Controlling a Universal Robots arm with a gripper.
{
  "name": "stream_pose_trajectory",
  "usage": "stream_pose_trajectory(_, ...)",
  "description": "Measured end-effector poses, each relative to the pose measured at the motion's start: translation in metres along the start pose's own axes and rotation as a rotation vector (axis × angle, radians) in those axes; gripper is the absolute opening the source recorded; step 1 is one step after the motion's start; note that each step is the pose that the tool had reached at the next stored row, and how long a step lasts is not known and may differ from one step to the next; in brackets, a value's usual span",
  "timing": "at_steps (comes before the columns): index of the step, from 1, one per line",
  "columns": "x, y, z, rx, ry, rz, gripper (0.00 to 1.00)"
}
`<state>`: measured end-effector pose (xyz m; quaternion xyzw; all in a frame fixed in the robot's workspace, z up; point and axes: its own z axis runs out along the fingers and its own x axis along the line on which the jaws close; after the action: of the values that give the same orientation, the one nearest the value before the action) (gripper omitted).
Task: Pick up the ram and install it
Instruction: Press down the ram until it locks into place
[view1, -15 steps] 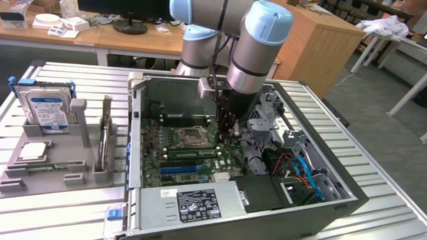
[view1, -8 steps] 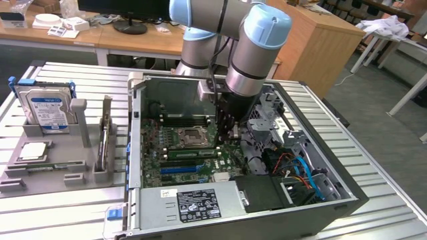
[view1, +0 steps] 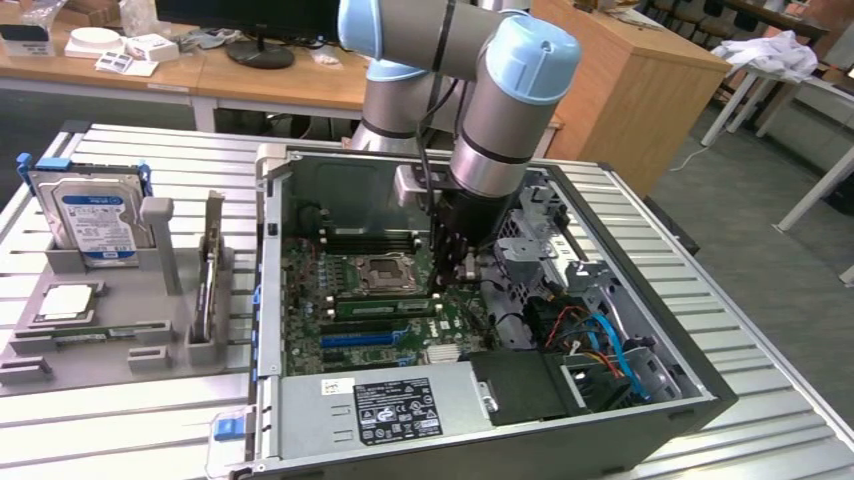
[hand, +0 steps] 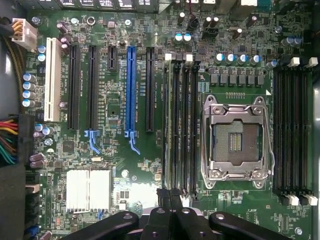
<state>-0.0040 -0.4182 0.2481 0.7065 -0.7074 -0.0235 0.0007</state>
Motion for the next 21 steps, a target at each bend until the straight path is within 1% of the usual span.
stream_pose_trajectory(3, 0.0000, -0.0004, 0.0001, 0.0000, -0.0002, 0.000, 0.11)
stream_pose_trajectory(7, -0.0001, -0.0068, -0.0001, 0.0001, -0.0003, 0.000, 0.11)
stream_pose_trajectory(8, -0.0001, -0.0071, -0.0001, 0.0001, -0.0003, 0.000, 0.11)
stream_pose_trajectory(11, 0.0000, -0.0071, -0.0001, 0.0001, -0.0003, 0.000, 0.11)
stream_pose_trajectory(21, 0.0002, -0.0073, 0.0058, 0.0000, -0.0003, 0.000, 0.11)
